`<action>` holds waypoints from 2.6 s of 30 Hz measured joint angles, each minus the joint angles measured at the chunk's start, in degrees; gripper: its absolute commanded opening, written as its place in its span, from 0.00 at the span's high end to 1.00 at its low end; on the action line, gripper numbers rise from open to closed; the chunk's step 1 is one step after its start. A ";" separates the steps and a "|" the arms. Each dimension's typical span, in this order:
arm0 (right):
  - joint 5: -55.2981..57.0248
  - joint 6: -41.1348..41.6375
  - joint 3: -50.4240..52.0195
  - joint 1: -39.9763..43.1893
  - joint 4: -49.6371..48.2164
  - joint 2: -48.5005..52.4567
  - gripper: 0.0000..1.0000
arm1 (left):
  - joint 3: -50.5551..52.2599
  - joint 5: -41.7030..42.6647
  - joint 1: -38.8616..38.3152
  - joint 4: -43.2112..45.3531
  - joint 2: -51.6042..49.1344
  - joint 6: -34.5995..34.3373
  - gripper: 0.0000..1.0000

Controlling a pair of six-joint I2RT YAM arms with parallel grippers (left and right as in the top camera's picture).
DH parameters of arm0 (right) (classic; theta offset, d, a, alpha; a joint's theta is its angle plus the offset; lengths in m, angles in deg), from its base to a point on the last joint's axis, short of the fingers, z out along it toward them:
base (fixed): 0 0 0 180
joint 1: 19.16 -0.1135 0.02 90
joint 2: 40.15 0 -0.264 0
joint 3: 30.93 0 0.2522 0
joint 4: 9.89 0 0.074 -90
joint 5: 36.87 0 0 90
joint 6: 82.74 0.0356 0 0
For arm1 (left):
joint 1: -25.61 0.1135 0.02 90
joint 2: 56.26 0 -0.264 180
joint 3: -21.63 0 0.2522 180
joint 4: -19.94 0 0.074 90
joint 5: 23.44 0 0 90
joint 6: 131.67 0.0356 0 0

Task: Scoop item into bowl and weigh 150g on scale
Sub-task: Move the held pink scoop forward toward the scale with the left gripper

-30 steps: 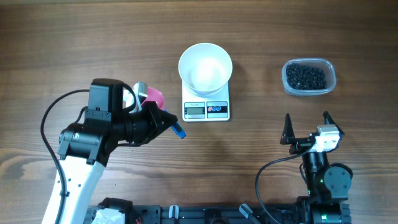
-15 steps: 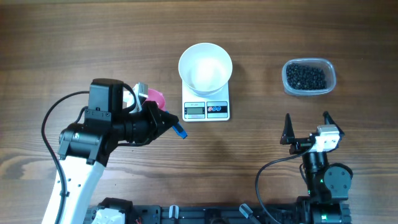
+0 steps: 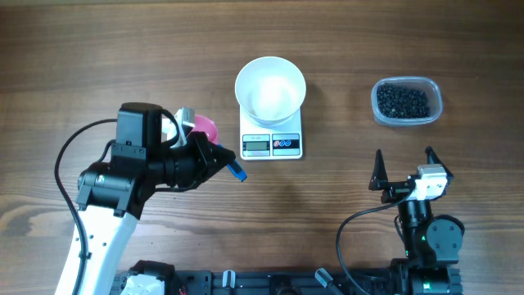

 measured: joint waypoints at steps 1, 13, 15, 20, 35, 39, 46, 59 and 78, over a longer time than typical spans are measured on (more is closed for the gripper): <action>0.00 0.00 0.00 0.00 0.00 0.00 0.00 | 0.00 0.00 0.00 0.11 0.00 0.00 0.96; 0.00 0.00 0.00 0.00 0.00 0.00 0.00 | 0.00 0.17 0.00 1.92 0.00 0.00 0.96; 0.00 0.00 0.00 0.00 0.00 0.00 0.00 | 0.00 0.17 0.00 2.84 0.00 0.00 0.96; 0.00 0.00 0.00 0.00 0.00 0.00 0.00 | 0.00 0.17 0.00 3.19 0.00 0.00 0.96; 0.00 0.00 0.00 0.00 0.00 0.00 0.00 | 0.00 2.93 0.00 7.96 0.00 -2.69 0.96; 0.00 0.00 0.00 0.00 0.00 0.00 0.00 | 0.00 3.69 0.00 8.52 0.00 -3.85 0.96; 0.00 0.00 0.00 0.00 0.00 0.00 0.00 | 0.00 4.09 -1.05 9.22 0.00 -5.42 0.96; 0.00 0.00 0.00 0.00 0.00 0.00 0.00 | 0.00 4.07 -2.91 9.25 0.00 -6.05 0.96; 0.00 0.00 0.00 0.00 0.00 0.00 0.00 | 0.00 4.07 -3.67 9.27 0.00 -6.93 0.96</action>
